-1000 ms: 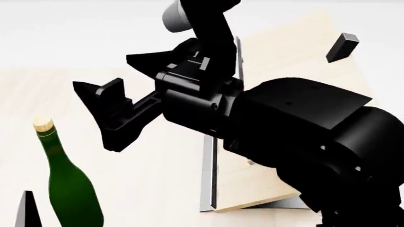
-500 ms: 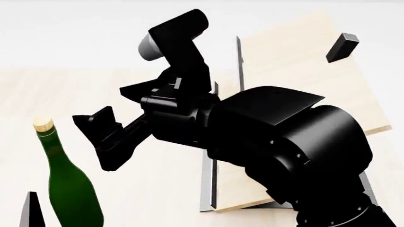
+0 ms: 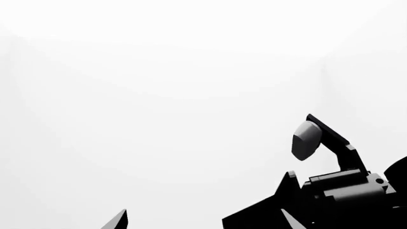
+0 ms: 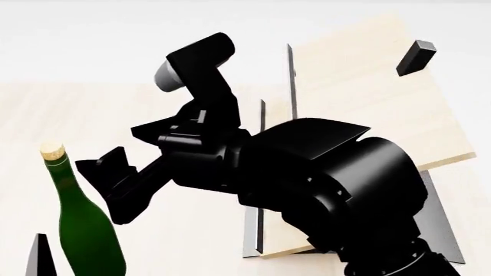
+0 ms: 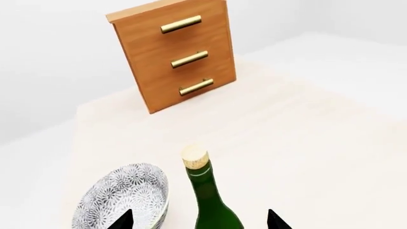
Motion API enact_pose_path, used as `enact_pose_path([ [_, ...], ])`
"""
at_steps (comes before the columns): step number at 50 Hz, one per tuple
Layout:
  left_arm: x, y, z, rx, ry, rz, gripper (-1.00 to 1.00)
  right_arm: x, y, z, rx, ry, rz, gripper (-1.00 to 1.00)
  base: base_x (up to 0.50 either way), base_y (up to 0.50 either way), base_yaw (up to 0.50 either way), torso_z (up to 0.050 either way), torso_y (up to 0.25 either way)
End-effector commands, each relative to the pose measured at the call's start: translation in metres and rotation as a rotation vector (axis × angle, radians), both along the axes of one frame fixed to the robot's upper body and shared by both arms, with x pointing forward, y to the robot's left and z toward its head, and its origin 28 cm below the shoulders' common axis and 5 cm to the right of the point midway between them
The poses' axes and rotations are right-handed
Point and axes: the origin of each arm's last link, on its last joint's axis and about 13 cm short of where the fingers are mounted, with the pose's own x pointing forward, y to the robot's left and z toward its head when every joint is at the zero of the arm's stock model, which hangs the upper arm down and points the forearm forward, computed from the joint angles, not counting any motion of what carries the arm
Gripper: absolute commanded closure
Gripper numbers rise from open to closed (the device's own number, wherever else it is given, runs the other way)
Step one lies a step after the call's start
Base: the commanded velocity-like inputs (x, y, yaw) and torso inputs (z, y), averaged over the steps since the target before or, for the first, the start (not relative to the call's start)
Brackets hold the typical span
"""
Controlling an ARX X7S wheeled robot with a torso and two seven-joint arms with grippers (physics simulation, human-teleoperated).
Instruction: Put the wine bottle on the wine rack.
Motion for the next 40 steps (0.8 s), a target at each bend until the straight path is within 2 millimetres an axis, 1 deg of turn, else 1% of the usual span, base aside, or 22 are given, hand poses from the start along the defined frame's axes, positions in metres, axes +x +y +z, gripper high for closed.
enact_pose_path([
  [1,0.001,0.000,-0.001,0.000,0.003,-0.001,-1.00,0.004,0.007,-0.009,0.015,0.029,0.018,-1.00,0.00,0.00,0.00,0.000,0.000],
  [16,0.002,0.001,-0.002,-0.001,0.004,0.002,-1.00,0.026,0.024,-0.028,-0.007,0.086,-0.015,-1.00,0.00,0.00,0.00,0.000,0.000],
  [23,0.002,0.001,-0.002,-0.002,0.006,0.004,-1.00,0.018,0.033,-0.025,-0.005,0.085,0.020,-1.00,0.00,0.00,0.00,0.000,0.000],
  [40,0.002,0.001,-0.002,-0.004,0.006,0.005,-1.00,0.019,0.042,-0.024,0.000,0.079,0.034,-1.00,0.00,0.00,0.00,0.000,0.000],
])
